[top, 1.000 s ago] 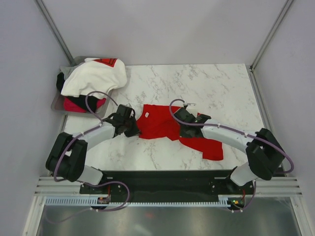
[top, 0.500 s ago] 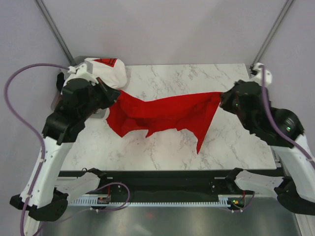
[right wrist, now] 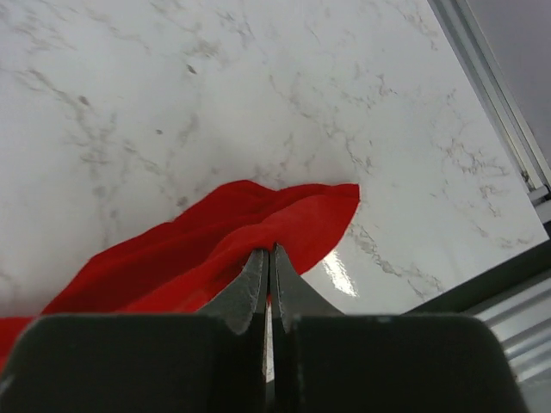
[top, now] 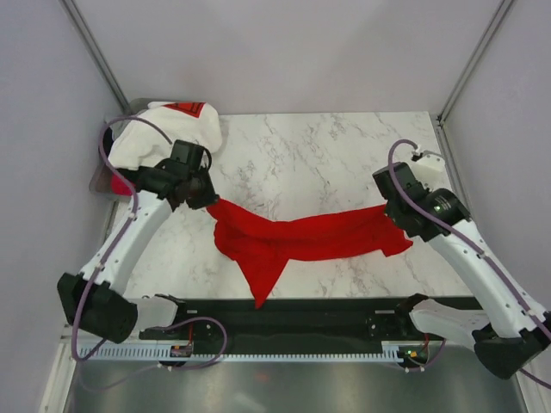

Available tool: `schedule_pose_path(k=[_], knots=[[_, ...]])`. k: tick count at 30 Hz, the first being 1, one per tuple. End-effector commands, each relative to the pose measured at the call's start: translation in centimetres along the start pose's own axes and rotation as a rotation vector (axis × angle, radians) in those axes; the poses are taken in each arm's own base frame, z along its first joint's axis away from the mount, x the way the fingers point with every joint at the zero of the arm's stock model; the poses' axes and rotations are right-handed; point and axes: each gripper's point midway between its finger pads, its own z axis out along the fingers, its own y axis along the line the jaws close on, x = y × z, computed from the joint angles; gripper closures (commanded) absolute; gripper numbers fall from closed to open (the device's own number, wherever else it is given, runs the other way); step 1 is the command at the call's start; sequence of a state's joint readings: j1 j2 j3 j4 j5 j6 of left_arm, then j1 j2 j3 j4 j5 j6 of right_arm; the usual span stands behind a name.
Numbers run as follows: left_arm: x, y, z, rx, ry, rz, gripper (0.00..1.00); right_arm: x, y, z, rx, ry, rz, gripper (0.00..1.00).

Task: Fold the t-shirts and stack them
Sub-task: Flatten the tshirt out

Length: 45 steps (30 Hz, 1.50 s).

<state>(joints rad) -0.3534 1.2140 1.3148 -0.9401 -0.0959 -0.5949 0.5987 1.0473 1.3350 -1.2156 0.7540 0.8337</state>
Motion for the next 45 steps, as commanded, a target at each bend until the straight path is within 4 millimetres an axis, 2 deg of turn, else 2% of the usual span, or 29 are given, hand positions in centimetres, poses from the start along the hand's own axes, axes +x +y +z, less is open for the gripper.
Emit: schedule_pose_path(k=[1,2,3,4,5,6,7,8,9,10,11,12,13,14,15,16,17,18,19,20,22,23,25,29,30,31,34,41,45], knots=[[3.2,2.4,4.3,-0.015,0.164,0.018,0.85,2.1,0.4,3.7,-0.020,0.103,0.023,0.96],[3.7,3.1,5.7,-0.019,0.203,0.013,0.81,2.9,0.6,5.0,-0.029,0.143,0.008,0.89],[4.3,3.0,8.1,-0.008,0.243,0.015,0.72,3.8,0.9,6.9,-0.040,0.182,0.007,0.83],[5.2,3.5,9.6,-0.019,0.282,0.020,0.52,5.1,-0.6,10.2,0.023,0.279,0.000,0.81],[5.3,3.6,10.9,-0.018,0.303,0.026,0.45,6.5,0.0,11.6,-0.026,0.372,0.015,0.81],[6.7,4.1,12.9,-0.045,0.380,0.023,0.42,7.1,0.0,13.2,-0.030,0.407,0.028,0.81],[6.1,3.6,13.2,-0.033,0.385,0.024,0.42,8.0,-0.9,15.0,0.009,0.464,0.026,0.75],[6.2,3.2,13.2,-0.022,0.393,0.018,0.42,8.0,-1.0,15.3,0.015,0.470,0.019,0.70],[6.1,3.0,12.9,-0.019,0.380,0.013,0.42,7.7,-1.1,15.4,0.020,0.461,0.017,0.48],[5.6,2.8,11.8,-0.008,0.330,0.015,0.40,7.0,-1.3,14.9,0.015,0.428,0.028,0.32],[5.3,2.7,11.0,-0.006,0.297,0.006,0.40,6.6,-1.4,14.5,0.011,0.405,0.036,0.20],[5.1,3.0,10.3,-0.015,0.266,0.000,0.40,6.7,-1.7,14.0,0.006,0.392,0.039,0.13],[5.2,3.1,8.7,0.000,0.223,-0.010,0.41,6.0,-1.7,12.9,-0.022,0.356,0.055,0.13],[5.6,2.8,8.0,0.012,0.207,-0.033,0.42,6.2,-1.7,12.4,-0.039,0.353,0.067,0.13],[6.1,2.7,7.4,0.024,0.196,-0.036,0.43,7.7,-1.3,11.9,-0.084,0.380,0.075,0.13],[7.5,2.9,7.1,0.029,0.204,-0.036,0.44,7.8,-1.2,11.1,-0.121,0.361,0.091,0.13],[7.9,1.7,6.1,0.070,0.174,-0.036,0.45,8.4,-1.0,10.8,-0.143,0.368,0.097,0.14],[8.6,1.5,5.9,0.073,0.168,-0.037,0.46,10.0,-1.2,10.8,-0.158,0.393,0.099,0.16],[10.0,1.5,6.0,0.073,0.188,-0.036,0.48,10.4,-0.9,10.4,-0.190,0.397,0.105,0.16],[11.1,0.0,5.7,0.115,0.194,-0.028,0.48,11.1,-0.8,10.3,-0.203,0.408,0.107,0.17],[13.4,-0.8,6.1,0.132,0.229,-0.006,0.48,12.6,-0.5,10.0,-0.249,0.432,0.105,0.18],[14.4,-2.4,6.0,0.173,0.231,0.021,0.48,12.9,-0.4,10.0,-0.258,0.436,0.104,0.18],[16.5,-2.8,6.9,0.166,0.255,0.060,0.42,12.9,-0.2,9.8,-0.272,0.440,0.104,0.18],[18.6,-3.2,8.3,0.163,0.312,-0.017,0.37,12.1,0.5,9.2,-0.301,0.437,0.110,0.19],[18.6,-3.5,8.7,0.175,0.304,-0.035,0.37,12.0,0.4,9.2,-0.301,0.434,0.113,0.19],[19.4,-2.9,9.0,0.157,0.315,-0.045,0.37,11.9,0.4,9.1,-0.303,0.431,0.112,0.19],[19.6,-2.8,9.8,0.152,0.299,-0.080,0.39,11.7,0.4,8.9,-0.308,0.422,0.116,0.19],[19.0,-2.9,11.5,0.122,0.261,-0.074,0.41,12.3,0.5,8.7,-0.319,0.436,0.117,0.20],[18.9,-3.5,10.9,0.149,0.270,-0.058,0.49,12.8,0.4,8.2,-0.339,0.438,0.122,0.21]])
